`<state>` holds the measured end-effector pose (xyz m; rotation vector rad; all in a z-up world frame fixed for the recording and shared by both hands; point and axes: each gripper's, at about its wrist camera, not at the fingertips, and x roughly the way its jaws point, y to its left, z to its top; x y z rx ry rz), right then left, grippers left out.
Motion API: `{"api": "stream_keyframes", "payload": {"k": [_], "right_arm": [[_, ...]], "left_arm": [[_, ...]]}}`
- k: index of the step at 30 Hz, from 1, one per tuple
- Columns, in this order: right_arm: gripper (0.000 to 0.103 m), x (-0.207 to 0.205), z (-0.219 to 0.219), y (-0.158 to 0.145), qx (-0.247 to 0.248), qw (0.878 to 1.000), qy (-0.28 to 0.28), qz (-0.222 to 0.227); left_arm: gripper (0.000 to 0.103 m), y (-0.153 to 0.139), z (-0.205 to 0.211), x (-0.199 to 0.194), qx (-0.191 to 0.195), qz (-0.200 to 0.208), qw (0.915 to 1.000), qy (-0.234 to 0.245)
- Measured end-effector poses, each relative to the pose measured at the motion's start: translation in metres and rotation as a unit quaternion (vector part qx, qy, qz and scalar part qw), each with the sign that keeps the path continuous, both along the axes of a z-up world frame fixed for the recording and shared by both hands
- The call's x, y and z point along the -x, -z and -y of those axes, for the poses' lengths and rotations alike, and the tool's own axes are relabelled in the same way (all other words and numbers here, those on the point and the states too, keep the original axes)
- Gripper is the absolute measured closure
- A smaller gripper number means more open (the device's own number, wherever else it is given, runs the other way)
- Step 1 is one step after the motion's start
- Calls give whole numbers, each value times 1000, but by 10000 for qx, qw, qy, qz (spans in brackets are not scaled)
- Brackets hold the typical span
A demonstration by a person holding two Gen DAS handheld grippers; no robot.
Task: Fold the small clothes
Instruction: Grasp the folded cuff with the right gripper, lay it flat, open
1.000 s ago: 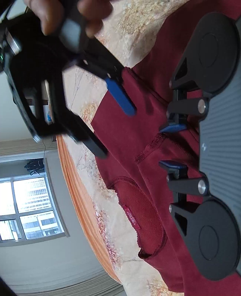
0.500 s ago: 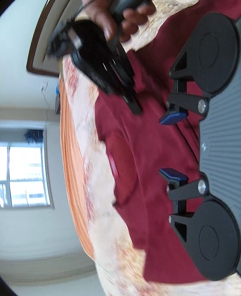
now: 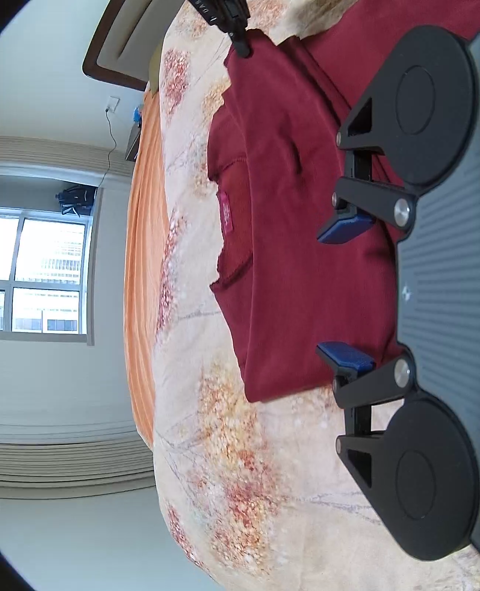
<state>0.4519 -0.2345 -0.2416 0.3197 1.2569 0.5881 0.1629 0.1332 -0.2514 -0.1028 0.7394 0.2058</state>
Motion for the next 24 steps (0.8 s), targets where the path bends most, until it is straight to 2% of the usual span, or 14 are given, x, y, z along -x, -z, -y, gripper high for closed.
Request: {"api": "stream_keyframes", "payload": {"k": [5,8,11,13,16,18,21,24], "right_arm": [[100,0,4,25,396,9991,4,-167],[93,0,-1,35,606,9979,31,-213],[77,0,7,26,526,9981,276,-174],[54,5,11,7,559,9977,356,162],[53,16,10,-15,369,9980,291,431],[53,23,0,-24,185,9988,92,438],[50,35,-41,-33,-34,9972,-615,415],[49,47,-113,-41,-248,9850,-1620,537]], "left_arm": [[36,13,-2,-5,-81,-230,9997,101],[36,16,1,-7,-123,-241,9994,215],[33,8,4,-7,40,-33,9992,390],[30,9,5,-10,182,-37,9981,586],[30,29,0,-21,539,-440,9953,671],[36,49,-10,-24,781,-778,9929,453],[37,44,-14,-14,913,-596,9934,347],[31,30,-14,1,865,-343,9952,303]]}}
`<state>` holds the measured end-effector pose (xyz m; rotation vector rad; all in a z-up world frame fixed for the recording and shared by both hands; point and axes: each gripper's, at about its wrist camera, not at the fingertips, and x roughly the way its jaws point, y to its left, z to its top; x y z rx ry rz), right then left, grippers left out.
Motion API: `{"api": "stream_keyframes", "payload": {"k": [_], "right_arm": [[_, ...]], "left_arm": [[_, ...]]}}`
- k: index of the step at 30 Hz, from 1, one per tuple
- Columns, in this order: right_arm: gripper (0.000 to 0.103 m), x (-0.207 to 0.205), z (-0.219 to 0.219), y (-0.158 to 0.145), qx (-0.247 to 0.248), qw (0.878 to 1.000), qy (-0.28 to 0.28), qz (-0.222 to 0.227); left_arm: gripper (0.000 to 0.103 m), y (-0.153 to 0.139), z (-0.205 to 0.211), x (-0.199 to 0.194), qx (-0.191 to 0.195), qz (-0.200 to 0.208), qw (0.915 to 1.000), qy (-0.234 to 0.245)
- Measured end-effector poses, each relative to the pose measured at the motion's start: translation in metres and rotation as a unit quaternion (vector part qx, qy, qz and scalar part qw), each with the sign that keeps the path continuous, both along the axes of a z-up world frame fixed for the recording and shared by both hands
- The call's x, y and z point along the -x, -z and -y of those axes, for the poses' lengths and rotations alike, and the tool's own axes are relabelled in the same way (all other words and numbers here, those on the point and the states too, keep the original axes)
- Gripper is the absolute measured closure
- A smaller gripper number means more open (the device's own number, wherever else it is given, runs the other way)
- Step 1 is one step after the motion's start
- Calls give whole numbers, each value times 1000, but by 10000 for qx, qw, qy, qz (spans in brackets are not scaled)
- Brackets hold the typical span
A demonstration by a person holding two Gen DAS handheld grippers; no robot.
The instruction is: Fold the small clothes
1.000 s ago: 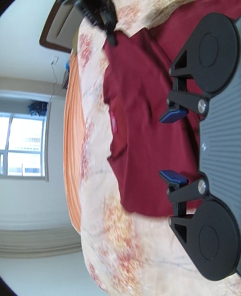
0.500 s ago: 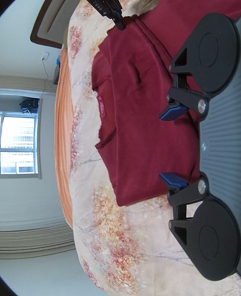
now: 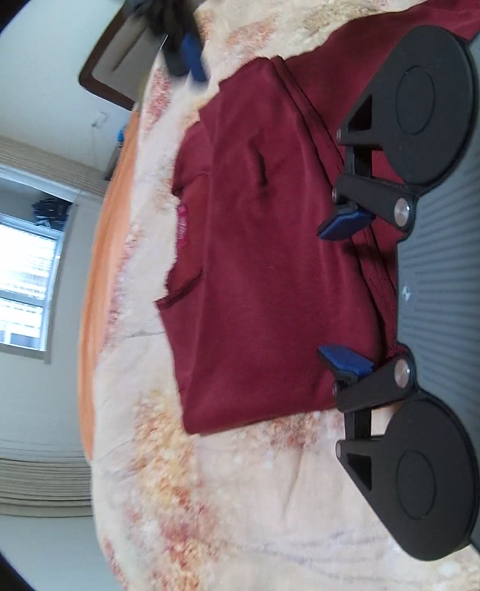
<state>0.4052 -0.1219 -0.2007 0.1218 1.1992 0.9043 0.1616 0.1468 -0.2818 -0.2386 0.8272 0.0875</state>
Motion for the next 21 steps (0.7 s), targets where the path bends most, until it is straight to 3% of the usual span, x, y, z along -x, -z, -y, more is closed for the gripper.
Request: {"api": "stream_keyframes", "payload": {"k": [7,10,13,17,18,19,21], "right_arm": [[53,5,-200,11,-481,9830,-1707,476],[62,3,-265,32,-233,9741,-2166,607],[67,5,-300,49,146,9630,-2585,745],[77,13,-314,68,565,9470,-3078,730],[82,15,-315,71,636,9440,-3154,738],[93,16,-318,74,706,9414,-3211,756],[99,18,-323,78,747,9365,-3338,777]], "left_arm": [[30,4,2,1,-52,96,9999,57],[30,10,5,1,-95,103,9998,173],[30,17,6,5,-32,101,9997,210],[30,23,8,10,3,118,9997,224],[30,24,7,10,8,125,9997,225],[30,24,7,10,20,127,9997,220],[30,25,5,10,74,122,9997,193]]}}
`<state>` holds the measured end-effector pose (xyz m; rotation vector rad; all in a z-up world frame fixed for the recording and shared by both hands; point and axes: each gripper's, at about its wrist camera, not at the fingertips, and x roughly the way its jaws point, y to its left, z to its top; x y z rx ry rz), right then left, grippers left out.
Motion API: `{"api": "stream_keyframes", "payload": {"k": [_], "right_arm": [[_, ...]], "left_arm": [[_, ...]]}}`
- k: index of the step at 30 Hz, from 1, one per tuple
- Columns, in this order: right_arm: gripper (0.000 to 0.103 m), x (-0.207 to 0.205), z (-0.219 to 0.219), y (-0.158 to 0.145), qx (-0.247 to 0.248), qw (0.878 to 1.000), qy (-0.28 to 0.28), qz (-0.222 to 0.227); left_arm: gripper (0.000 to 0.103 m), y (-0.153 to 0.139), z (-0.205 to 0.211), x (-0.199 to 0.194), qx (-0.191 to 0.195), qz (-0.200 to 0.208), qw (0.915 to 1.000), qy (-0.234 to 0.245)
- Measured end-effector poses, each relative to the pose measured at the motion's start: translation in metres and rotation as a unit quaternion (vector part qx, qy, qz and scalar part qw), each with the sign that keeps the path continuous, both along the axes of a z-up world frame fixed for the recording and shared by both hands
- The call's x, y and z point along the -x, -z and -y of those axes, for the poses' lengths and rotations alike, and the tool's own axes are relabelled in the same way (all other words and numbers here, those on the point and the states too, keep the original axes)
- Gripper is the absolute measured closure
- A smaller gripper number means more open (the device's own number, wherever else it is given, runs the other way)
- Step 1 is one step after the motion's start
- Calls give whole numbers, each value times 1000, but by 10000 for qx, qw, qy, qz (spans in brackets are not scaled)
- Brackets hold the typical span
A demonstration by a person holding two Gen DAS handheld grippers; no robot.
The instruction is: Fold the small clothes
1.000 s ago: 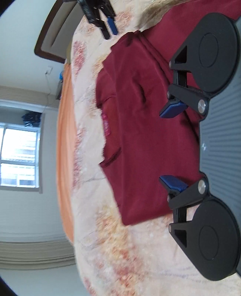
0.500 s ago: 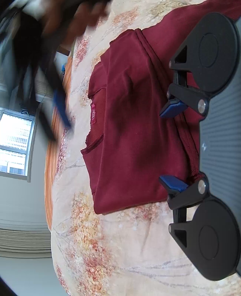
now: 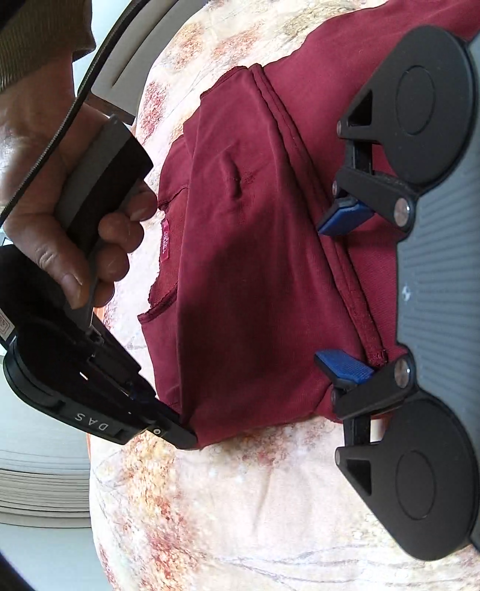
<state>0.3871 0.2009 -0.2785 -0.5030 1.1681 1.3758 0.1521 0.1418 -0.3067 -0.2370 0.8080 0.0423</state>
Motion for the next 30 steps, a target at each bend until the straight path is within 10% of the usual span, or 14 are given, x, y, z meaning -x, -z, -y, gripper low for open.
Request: {"api": "stream_keyframes", "payload": {"k": [7,10,15,30], "right_arm": [[102,-16,-3,-4,-290,9953,910,149],[83,-21,15,-15,-512,9910,1223,-193],[55,-17,107,-44,-1304,9739,1781,-520],[42,55,405,-6,-233,9186,3846,-875]], "left_arm": [[30,1,-3,-4,45,-61,10000,-54],[29,-3,-3,2,28,-59,10000,-19],[29,-6,-5,21,38,-170,9998,-75],[17,-10,27,103,271,-1081,9924,-522]]}}
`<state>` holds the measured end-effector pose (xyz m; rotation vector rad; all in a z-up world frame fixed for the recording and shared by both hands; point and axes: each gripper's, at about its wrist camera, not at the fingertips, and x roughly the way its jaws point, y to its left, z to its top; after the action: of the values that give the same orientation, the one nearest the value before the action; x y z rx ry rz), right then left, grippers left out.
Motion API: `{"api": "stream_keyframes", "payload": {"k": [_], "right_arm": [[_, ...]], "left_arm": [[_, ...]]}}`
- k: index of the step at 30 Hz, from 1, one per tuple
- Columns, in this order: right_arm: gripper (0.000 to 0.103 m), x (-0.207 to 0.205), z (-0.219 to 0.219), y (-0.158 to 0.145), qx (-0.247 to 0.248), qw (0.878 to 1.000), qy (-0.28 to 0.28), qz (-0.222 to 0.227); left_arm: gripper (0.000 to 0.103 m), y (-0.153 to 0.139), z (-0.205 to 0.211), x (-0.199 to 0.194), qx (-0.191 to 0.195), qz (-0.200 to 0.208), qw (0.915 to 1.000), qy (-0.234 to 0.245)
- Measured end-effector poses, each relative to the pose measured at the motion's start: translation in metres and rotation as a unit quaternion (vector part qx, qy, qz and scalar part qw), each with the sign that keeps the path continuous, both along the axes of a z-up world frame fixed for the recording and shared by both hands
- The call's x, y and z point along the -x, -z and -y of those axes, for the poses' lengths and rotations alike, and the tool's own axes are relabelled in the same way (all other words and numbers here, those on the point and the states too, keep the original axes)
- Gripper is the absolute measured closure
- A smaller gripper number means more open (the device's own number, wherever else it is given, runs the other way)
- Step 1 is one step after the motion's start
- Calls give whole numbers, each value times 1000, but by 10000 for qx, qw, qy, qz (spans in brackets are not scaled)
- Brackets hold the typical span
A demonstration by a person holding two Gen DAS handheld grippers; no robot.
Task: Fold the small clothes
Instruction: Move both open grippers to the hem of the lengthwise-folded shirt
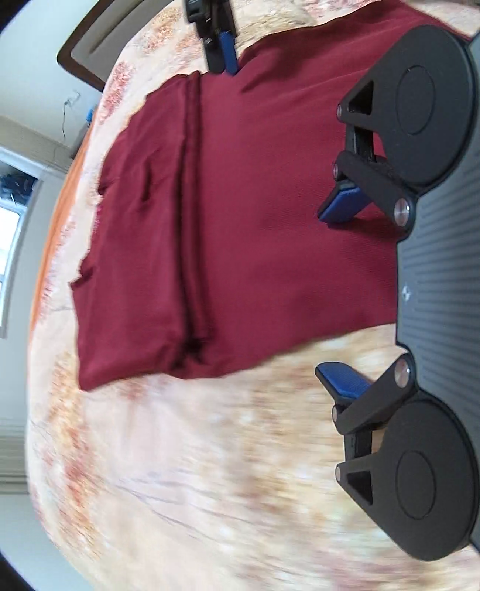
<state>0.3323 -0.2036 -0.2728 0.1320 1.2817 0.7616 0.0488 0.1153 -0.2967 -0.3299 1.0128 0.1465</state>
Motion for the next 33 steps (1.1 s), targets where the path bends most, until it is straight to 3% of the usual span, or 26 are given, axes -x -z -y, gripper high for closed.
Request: {"api": "stream_keyframes", "payload": {"k": [9,13,18,23,30,33], "right_arm": [[42,61,91,4,57,9978,485,-452],[41,82,128,4,183,9962,621,-580],[40,103,162,9,391,9936,741,-754],[38,119,179,13,178,9910,929,-950],[38,136,194,22,-233,9825,1342,-1271],[38,141,195,26,-196,9781,1609,-1307]], "left_arm": [[17,-10,38,82,600,-576,9957,-415],[17,-18,53,109,529,-719,9947,-503],[17,-35,50,138,534,-803,9905,-977],[17,-37,43,150,801,-737,9872,-1166],[24,-12,37,149,1436,-597,9762,-1514],[26,-2,35,147,1581,-568,9723,-1625]]}}
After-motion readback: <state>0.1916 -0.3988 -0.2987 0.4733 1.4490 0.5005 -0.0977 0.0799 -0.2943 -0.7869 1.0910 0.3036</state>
